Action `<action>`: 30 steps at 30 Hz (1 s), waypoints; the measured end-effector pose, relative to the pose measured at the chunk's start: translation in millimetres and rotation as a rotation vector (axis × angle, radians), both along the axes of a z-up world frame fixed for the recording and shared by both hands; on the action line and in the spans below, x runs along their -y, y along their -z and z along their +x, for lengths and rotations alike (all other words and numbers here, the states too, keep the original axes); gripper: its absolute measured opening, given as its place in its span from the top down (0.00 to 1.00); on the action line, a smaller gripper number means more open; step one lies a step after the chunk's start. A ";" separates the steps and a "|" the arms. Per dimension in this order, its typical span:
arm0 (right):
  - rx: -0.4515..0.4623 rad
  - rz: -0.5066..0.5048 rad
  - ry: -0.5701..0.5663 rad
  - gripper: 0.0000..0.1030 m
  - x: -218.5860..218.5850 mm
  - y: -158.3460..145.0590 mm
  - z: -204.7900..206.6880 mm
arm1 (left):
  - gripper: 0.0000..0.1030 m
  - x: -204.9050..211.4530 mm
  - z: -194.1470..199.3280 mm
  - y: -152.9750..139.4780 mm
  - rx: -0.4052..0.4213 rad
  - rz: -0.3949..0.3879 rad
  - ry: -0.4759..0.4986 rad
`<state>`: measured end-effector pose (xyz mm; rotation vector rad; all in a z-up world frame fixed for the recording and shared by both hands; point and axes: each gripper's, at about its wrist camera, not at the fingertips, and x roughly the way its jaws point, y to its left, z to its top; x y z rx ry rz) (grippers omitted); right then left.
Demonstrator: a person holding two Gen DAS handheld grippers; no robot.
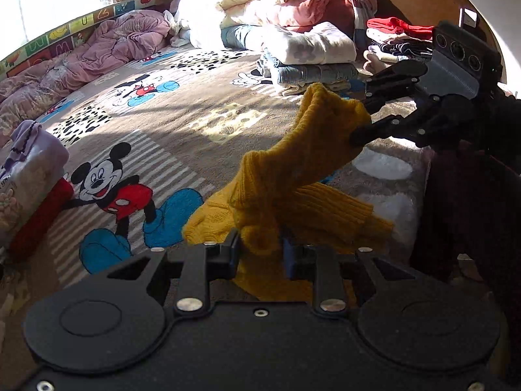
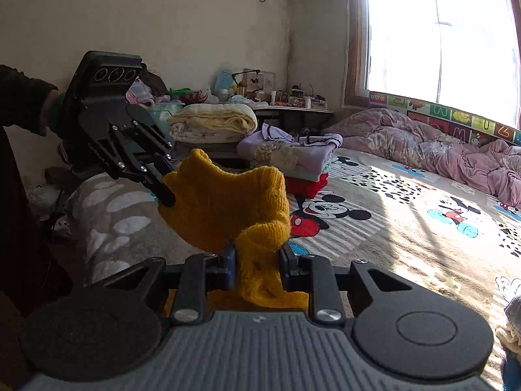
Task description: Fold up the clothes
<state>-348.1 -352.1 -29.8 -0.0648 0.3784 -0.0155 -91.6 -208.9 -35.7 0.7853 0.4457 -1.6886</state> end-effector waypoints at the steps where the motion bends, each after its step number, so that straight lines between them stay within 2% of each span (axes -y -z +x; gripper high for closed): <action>1: -0.013 -0.037 0.000 0.73 -9.9 2.9 -4.0 | 0.76 -3.2 -9.1 6.3 0.047 0.006 0.014; 6: -0.094 -0.217 -0.013 0.73 -52.1 26.2 -16.4 | 0.76 -16.4 -50.1 43.5 0.255 0.053 0.090; 8: -0.129 -0.258 -0.022 0.70 -66.4 37.0 -18.8 | 0.76 -20.3 -60.6 57.6 0.305 0.081 0.136; 9: -0.143 -0.271 -0.027 0.67 -71.3 41.2 -19.2 | 0.67 -22.2 -64.8 63.8 0.326 0.094 0.154; 10: -0.167 -0.305 -0.038 0.66 -80.0 46.6 -21.7 | 0.52 -24.5 -68.3 67.1 0.341 0.117 0.188; 11: -0.191 -0.340 -0.048 0.66 -88.7 51.9 -24.2 | 0.49 -28.2 -71.2 67.2 0.356 0.120 0.219; 13: -0.222 -0.377 -0.058 0.61 -99.7 56.0 -32.4 | 0.50 -34.6 -72.0 56.8 0.334 0.131 0.274; 15: -0.237 -0.383 -0.059 0.60 -104.7 54.2 -43.1 | 0.50 -38.9 -63.3 36.0 0.230 0.136 0.305; 16: -0.218 -0.340 -0.047 0.60 -100.3 47.9 -47.4 | 0.51 -40.3 -58.1 25.1 0.176 0.114 0.289; 18: -0.181 -0.254 -0.023 0.58 -91.4 35.2 -56.2 | 0.53 -33.5 -42.3 9.1 0.122 0.047 0.198; 21: -0.099 -0.121 0.047 0.55 -71.2 16.4 -50.7 | 0.59 -6.5 -21.9 3.1 0.110 -0.008 0.020; 23: -0.061 -0.075 0.082 0.55 -57.8 7.1 -30.0 | 0.63 12.1 -14.1 5.7 0.118 -0.015 -0.046; 25: -0.050 -0.061 0.103 0.55 -50.7 6.4 -7.1 | 0.68 28.8 -10.4 10.6 0.141 -0.024 -0.064; 26: -0.051 -0.058 0.115 0.55 -47.4 7.7 5.5 | 0.69 36.9 -7.5 14.2 0.134 -0.017 -0.079; 28: -0.081 -0.047 0.134 0.55 -40.8 17.3 27.8 | 0.69 51.5 -1.3 26.6 0.079 0.054 -0.087; 29: -0.109 -0.040 0.138 0.55 -37.6 25.6 37.2 | 0.69 55.5 -0.2 33.4 0.060 0.096 -0.076; 30: -0.156 -0.038 0.110 0.55 -37.5 38.8 41.2 | 0.69 50.5 -1.8 47.0 -0.003 0.181 -0.056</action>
